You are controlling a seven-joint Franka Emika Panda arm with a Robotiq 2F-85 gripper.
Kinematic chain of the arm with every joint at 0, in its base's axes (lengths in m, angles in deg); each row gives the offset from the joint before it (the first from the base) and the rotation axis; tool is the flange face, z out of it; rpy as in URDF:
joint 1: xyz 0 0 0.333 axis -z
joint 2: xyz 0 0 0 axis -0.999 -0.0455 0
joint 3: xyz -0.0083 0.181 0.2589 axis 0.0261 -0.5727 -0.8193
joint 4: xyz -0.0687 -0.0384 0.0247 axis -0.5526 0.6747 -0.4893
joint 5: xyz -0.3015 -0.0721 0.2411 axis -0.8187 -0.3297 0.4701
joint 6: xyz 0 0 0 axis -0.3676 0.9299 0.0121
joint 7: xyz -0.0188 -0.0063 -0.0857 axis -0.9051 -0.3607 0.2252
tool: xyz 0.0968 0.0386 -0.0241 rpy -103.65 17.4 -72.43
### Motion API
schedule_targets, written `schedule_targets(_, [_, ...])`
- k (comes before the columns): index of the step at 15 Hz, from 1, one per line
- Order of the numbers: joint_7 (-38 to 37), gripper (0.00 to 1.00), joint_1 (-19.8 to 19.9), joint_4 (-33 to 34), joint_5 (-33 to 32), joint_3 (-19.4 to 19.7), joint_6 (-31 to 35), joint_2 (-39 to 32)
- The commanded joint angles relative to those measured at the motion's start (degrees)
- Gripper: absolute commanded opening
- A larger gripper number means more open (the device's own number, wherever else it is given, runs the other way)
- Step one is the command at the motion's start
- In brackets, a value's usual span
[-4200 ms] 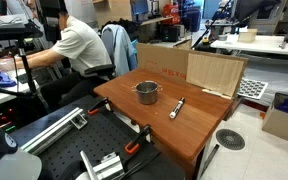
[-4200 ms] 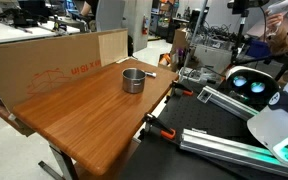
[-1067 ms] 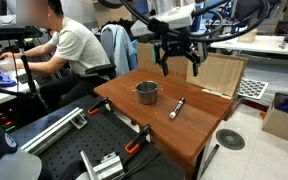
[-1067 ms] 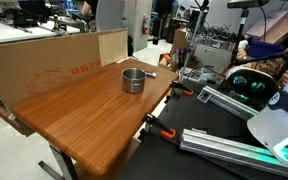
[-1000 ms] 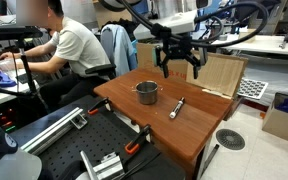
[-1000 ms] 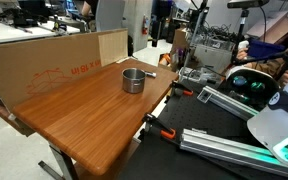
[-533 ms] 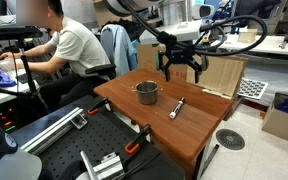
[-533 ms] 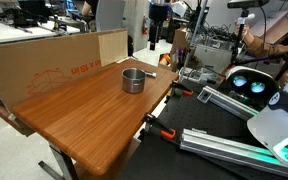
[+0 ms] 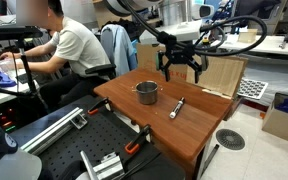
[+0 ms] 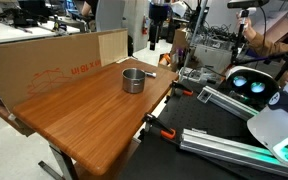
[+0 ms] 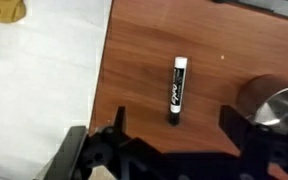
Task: Take the marker from the table and place it in the silver pot
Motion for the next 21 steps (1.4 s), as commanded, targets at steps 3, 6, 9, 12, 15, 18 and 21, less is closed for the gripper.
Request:
schedule_targets(3, [-0.9,1.00,-0.8,1.0,-1.5,0.1,2.1,-3.0])
schedule_targets(6, [1.3,1.00,-0.8,1.2,0.5,-1.3,6.4,-6.3])
schedule_targets(9, [3.5,1.00,0.4,1.2,3.8,-3.7,10.8,-9.6])
schedule_targets(12, [7.1,1.00,3.6,1.5,11.2,-7.6,12.6,-12.4])
schedule_targets(15, [11.5,1.00,8.0,2.0,17.4,-11.4,11.8,-13.8])
schedule_targets(18, [13.1,1.00,10.3,2.5,20.0,-12.4,10.6,-14.3])
schedule_targets(21, [13.0,1.00,11.6,4.0,21.4,-12.3,7.6,-15.4])
